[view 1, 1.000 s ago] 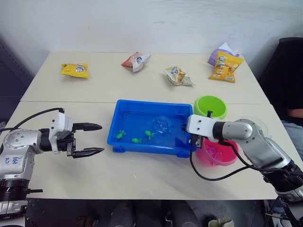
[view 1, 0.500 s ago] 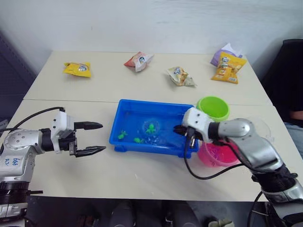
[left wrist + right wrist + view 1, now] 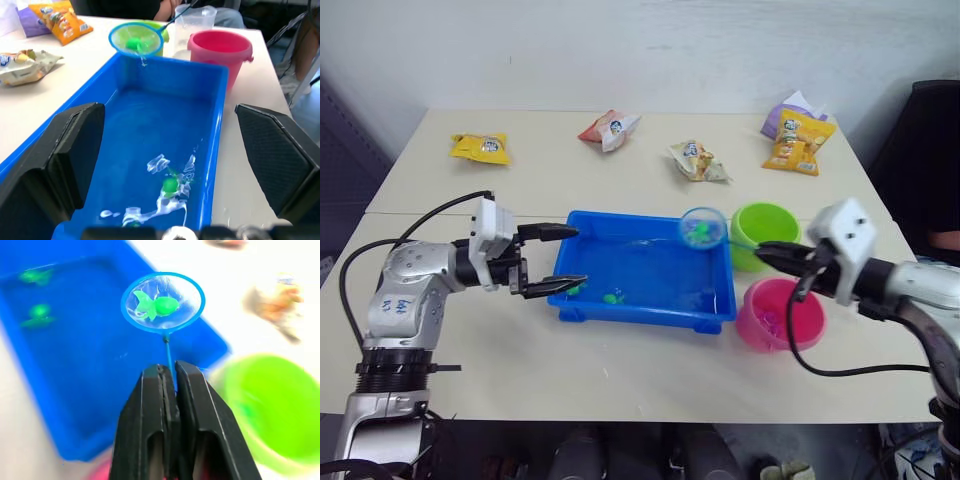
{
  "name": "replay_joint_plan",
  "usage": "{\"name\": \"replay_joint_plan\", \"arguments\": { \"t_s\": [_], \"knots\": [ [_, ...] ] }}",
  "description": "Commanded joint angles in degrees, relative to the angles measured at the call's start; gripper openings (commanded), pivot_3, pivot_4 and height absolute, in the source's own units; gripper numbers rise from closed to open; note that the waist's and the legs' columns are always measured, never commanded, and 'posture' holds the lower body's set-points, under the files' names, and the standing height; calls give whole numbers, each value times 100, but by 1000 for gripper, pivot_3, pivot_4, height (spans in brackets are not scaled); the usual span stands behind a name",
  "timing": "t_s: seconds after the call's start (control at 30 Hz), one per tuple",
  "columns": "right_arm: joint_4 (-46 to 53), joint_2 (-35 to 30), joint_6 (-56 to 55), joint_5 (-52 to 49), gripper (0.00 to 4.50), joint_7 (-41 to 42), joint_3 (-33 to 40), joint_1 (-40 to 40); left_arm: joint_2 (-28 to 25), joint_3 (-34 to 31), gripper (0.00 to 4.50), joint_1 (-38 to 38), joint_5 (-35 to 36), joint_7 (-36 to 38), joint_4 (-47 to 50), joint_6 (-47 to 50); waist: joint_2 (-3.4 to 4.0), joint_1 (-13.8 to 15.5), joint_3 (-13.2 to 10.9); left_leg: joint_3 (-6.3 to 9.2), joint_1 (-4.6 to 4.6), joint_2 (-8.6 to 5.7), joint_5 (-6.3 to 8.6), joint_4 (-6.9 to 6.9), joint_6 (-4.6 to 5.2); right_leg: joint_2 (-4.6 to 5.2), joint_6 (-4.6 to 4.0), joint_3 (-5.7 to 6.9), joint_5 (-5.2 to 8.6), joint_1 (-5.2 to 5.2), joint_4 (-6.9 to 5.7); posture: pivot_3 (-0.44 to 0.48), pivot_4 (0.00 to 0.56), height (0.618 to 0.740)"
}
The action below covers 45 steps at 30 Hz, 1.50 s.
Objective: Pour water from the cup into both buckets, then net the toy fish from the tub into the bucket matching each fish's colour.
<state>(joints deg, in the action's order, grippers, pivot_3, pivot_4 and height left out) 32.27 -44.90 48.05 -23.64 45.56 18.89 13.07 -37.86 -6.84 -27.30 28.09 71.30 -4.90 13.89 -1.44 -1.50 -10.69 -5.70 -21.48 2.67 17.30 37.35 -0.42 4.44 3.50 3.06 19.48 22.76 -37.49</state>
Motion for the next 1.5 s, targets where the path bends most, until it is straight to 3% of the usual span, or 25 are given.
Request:
{"name": "replay_joint_plan", "arguments": {
  "t_s": [0.03,0.23,0.43,0.67,0.9,1.13,1.5],
  "knots": [
    [149,-131,-28,-98,0,-208,695,-145,140,67,4478,-257,104,-20,-3,14,0,3,0,0,0,-1,0,1,0,0,0,0,0,-1,0,0,150,740],
    [-617,-648,-937,597,0,-276,1094,-605,356,296,4478,-585,6,90,-244,-49,0,9,0,-5,3,-5,-2,3,-3,-3,2,-3,-1,-3,1,0,150,740],
    [-1373,-883,-2278,1397,0,-479,659,-765,484,433,4478,-730,-44,134,-384,-107,0,-13,0,-17,11,-3,-6,3,-8,-7,4,-13,-2,-4,0,0,150,740],
    [-2540,-1095,-4873,3009,0,-1342,-21,-844,582,561,4478,-868,-117,200,-508,-211,-1,0,-1,-26,20,-2,-10,2,-16,-10,5,-20,-2,-8,-1,0,150,740],
    [-3430,-1306,-6687,4008,0,-2296,-166,-854,614,632,4478,-785,-187,190,-443,-280,0,-5,-1,-31,24,1,-13,3,-21,-12,5,-25,-2,-8,-2,0,150,740],
    [-3821,-1428,-7863,4913,0,-3138,-330,-916,649,630,4478,-707,-183,121,-427,-332,1,-9,-1,-33,26,2,-16,5,-26,-14,5,-29,-2,-8,-5,0,150,740],
    [-4241,-1444,-8331,5969,0,-4190,-571,-946,723,684,4478,-743,-288,131,-643,-587,1,-12,-1,-35,29,4,-18,7,-30,-19,5,-34,-2,-8,-7,0,150,740]
  ]
}}
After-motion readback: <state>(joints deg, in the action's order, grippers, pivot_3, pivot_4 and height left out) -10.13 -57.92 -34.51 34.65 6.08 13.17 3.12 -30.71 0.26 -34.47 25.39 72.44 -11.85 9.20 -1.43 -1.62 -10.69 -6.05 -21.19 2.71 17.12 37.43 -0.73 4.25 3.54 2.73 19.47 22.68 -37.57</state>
